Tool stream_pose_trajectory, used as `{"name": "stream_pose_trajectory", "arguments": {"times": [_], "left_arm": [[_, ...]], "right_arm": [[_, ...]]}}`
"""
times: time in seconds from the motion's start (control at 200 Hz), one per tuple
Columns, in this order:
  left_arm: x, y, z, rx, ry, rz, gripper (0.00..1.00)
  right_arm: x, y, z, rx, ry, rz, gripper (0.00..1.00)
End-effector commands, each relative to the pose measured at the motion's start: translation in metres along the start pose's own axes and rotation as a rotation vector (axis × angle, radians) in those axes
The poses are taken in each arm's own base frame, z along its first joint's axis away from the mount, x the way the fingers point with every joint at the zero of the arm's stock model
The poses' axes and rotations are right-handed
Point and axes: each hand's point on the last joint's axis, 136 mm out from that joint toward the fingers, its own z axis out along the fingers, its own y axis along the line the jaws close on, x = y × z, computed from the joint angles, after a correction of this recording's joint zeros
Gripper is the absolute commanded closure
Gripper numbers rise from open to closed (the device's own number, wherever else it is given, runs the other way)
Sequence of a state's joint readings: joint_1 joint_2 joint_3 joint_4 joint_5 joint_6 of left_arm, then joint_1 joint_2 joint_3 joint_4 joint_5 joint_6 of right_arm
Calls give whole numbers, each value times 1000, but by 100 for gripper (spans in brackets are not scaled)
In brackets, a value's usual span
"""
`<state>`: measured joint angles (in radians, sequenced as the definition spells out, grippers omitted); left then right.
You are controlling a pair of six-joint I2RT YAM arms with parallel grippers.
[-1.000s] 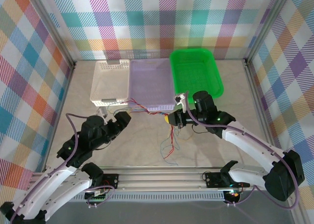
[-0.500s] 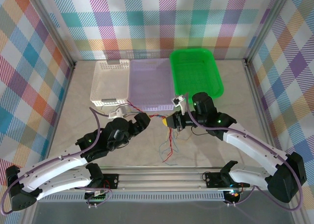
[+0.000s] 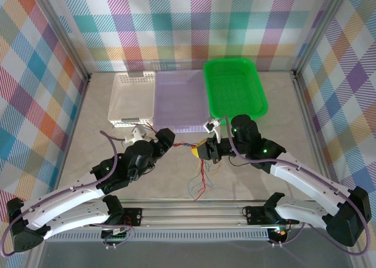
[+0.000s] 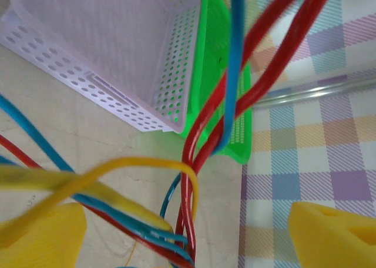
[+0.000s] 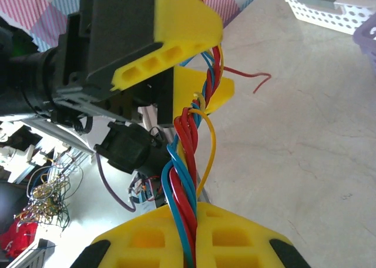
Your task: Untangle the cables
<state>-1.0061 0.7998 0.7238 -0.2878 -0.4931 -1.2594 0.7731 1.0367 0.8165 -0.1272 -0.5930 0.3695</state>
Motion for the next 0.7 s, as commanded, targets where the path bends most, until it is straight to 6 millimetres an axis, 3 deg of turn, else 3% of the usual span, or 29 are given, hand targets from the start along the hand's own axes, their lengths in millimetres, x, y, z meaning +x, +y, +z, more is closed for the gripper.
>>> {"name": "stream_pose_trajectory", "arguments": {"times": [0.0, 0.285, 0.695], "left_arm": [[-14, 6, -9, -9, -67, 3, 17], [-9, 11, -5, -20, -60, 16, 25], [-1, 13, 0, -23, -26, 3, 23]], "right_arm": [[2, 16, -3, -69, -11, -36, 100], [3, 28, -7, -114, -23, -52, 100], [2, 30, -5, -118, -30, -59, 100]]}}
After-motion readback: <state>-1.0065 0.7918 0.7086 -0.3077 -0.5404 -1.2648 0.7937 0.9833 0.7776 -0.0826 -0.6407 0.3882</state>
